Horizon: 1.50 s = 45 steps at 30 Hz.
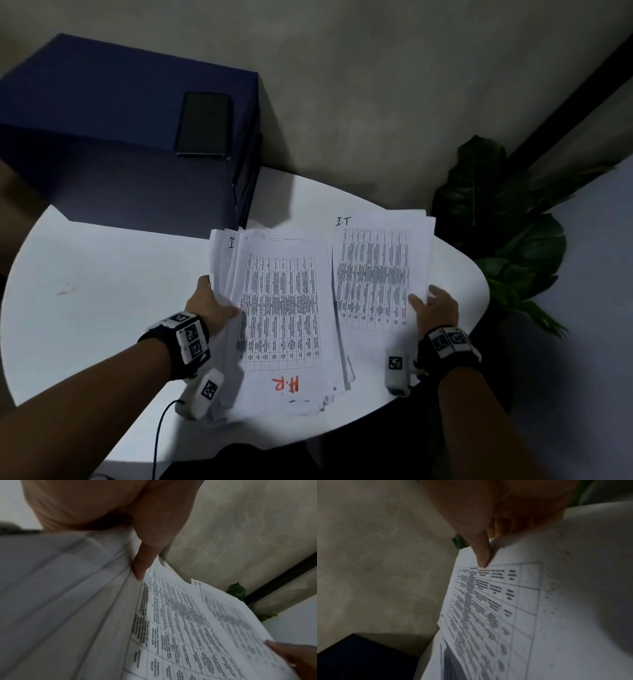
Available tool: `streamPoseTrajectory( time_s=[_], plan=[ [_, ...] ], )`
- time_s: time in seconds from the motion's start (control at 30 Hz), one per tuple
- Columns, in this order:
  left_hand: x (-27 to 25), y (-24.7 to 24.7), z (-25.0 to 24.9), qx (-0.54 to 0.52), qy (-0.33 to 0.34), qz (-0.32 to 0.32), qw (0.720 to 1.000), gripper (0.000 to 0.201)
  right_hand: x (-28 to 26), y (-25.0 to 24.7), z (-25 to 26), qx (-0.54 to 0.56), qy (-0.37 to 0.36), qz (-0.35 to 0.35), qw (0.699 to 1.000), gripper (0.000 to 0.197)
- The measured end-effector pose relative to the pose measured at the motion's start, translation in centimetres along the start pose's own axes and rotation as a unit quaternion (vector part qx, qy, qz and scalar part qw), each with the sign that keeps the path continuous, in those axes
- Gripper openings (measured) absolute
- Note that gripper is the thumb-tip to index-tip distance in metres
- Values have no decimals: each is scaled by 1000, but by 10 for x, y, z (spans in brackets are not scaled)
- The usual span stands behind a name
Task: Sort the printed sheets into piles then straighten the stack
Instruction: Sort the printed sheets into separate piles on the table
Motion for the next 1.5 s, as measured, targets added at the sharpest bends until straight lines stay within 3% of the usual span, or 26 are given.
streamPoseTrajectory(
  time_s=[0.1, 0.17, 0.3, 0.4, 0.5, 0.57, 0.63, 0.73, 0.8, 0.9, 0.97, 1.03, 1.2, 1.3, 1.4, 1.5],
  plan=[
    [0, 2, 2, -2, -9, 14, 1000, 64, -7, 25, -8, -41, -5, 62, 997, 39],
    [2, 2, 1, 0, -6, 17, 1000, 65, -12, 8, 3, -24, -2, 19, 1000, 43],
    [5, 3, 3, 4, -3, 23, 1000, 65, -18, -90, 46, 66, -73, -156, 983, 44],
    [5, 3, 0, 0, 8, 24, 1000, 64, -18, -120, 64, 150, -123, -158, 968, 27],
    [9, 3, 1, 5, 20, 35, 999, 57, -19, -80, 67, 117, -120, -78, 983, 35],
    [13, 6, 7, -9, 7, 49, 999, 48, -32, -29, 69, 105, -130, -17, 986, 27],
    [16, 15, 14, -129, -18, 95, 987, 49, -56, 28, 65, 137, -95, 54, 985, 28],
    [18, 24, 27, -352, -103, 121, 923, 89, -81, 98, 51, 114, -28, 156, 981, 43],
    [8, 25, 20, -385, -126, 117, 907, 107, -81, 116, 43, 36, -31, 159, 986, 44],
    [-9, 33, -3, -208, -76, 127, 967, 96, -86, 134, 49, -66, -107, 168, 978, 55],
    [-11, 40, -11, -126, -55, 122, 983, 78, -84, 138, 53, -87, -122, 166, 975, 66],
    [-7, 41, -18, -124, -56, 116, 984, 72, -74, 131, 56, -48, -96, 141, 984, 68],
    [21, 20, -30, -120, -62, -4, 991, 63, -57, 136, 69, -89, -136, 182, 970, 65],
    [24, 35, -47, -90, -74, 7, 993, 74, -41, 132, 82, -94, -144, 169, 970, 63],
    [22, 47, -62, -80, -74, 13, 994, 84, -42, 142, 99, -126, -177, 203, 955, 67],
    [29, 50, -64, -105, -49, 28, 993, 90, -43, 142, 95, -73, -131, 197, 969, 72]
  ],
)
Point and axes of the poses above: each hand's wrist, its own x-axis towards the middle knuckle, its own y-axis out of the palm, z = x × y, the point moved 10 cm from there along x, towards the middle knuckle, and after that the axes turned 7 degrees about -x, right-handed, at the moved point
